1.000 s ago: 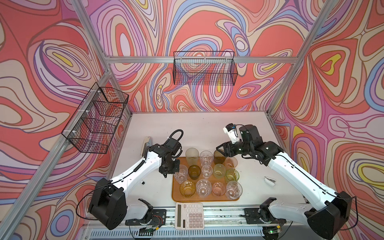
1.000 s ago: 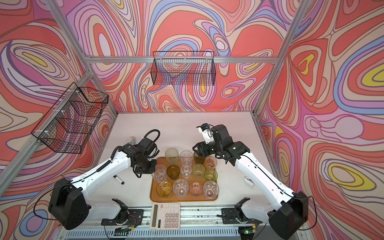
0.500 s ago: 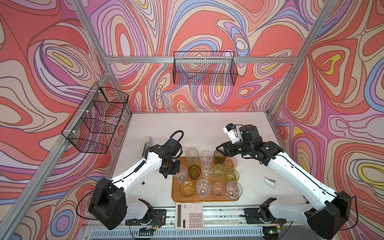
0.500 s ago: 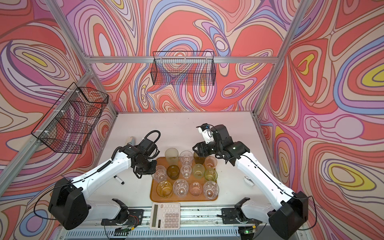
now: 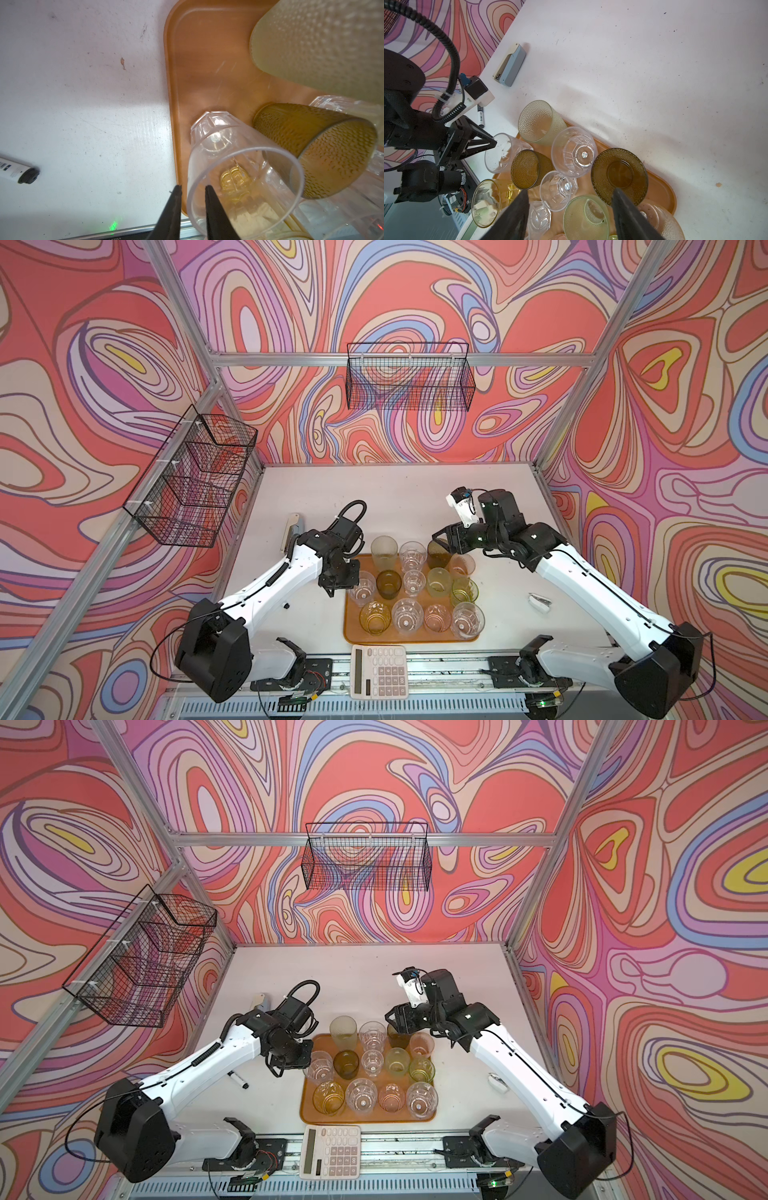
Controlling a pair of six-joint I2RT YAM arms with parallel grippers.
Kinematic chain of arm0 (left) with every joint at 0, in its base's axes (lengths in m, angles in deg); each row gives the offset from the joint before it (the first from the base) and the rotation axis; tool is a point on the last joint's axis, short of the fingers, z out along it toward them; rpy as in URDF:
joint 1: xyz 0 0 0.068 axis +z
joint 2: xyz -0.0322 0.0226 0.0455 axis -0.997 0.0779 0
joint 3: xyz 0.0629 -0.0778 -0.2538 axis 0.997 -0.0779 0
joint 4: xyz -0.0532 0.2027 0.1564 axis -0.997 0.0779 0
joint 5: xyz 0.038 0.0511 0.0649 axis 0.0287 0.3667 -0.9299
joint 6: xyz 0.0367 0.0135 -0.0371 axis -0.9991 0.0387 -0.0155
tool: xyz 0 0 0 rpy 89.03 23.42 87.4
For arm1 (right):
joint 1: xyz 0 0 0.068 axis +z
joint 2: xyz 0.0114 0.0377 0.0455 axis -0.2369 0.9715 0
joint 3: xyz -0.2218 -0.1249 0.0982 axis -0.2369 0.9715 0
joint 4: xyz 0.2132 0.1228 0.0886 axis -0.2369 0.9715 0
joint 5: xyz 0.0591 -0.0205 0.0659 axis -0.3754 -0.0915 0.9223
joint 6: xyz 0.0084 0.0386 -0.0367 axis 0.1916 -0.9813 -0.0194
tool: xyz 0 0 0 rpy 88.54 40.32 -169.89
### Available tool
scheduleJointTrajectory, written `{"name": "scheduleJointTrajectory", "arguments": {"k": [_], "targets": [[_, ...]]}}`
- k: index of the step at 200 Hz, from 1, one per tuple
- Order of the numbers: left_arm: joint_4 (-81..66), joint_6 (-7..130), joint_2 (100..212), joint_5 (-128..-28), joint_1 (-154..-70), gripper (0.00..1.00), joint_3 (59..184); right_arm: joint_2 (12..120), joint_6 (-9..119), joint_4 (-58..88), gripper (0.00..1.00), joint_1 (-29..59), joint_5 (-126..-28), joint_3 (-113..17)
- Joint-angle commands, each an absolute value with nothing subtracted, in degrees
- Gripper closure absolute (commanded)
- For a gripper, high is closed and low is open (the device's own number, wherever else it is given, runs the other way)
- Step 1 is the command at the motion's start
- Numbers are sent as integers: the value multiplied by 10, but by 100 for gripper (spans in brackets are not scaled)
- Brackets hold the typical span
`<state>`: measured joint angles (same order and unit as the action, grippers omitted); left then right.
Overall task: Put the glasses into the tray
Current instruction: 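Lower the clear tumbler onto the tray's near corner with the left gripper, then open the left gripper to release the clear tumbler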
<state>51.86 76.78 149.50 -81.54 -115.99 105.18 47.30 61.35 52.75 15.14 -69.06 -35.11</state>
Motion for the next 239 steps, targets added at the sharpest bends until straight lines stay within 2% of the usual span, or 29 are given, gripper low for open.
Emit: {"name": "scheduleJointTrajectory", "arguments": {"k": [1, 81, 116, 143, 171, 198, 222, 239], "targets": [[534, 774, 1481, -819, -1164, 71, 1061, 475, 612, 521, 34, 149, -688, -342], [573, 752, 1464, -857, -1164, 48, 1107, 471, 610, 521, 33, 149, -693, -344], [586, 738, 1457, -880, -1164, 28, 1135, 468, 605, 513, 30, 149, -700, -343], [589, 718, 1455, -890, -1164, 20, 1158, 470, 602, 509, 26, 149, -717, -347], [589, 694, 1452, -918, -1164, 1, 1186, 471, 599, 511, 20, 149, -739, -350], [590, 673, 1456, -947, -1162, 0, 1216, 478, 601, 518, 13, 149, -762, -362], [579, 651, 1455, -964, -1157, 0, 1238, 479, 606, 515, 2, 149, -811, -372], [557, 631, 1452, -981, -1144, 0, 1245, 480, 616, 509, 2, 149, -855, -378]]}}
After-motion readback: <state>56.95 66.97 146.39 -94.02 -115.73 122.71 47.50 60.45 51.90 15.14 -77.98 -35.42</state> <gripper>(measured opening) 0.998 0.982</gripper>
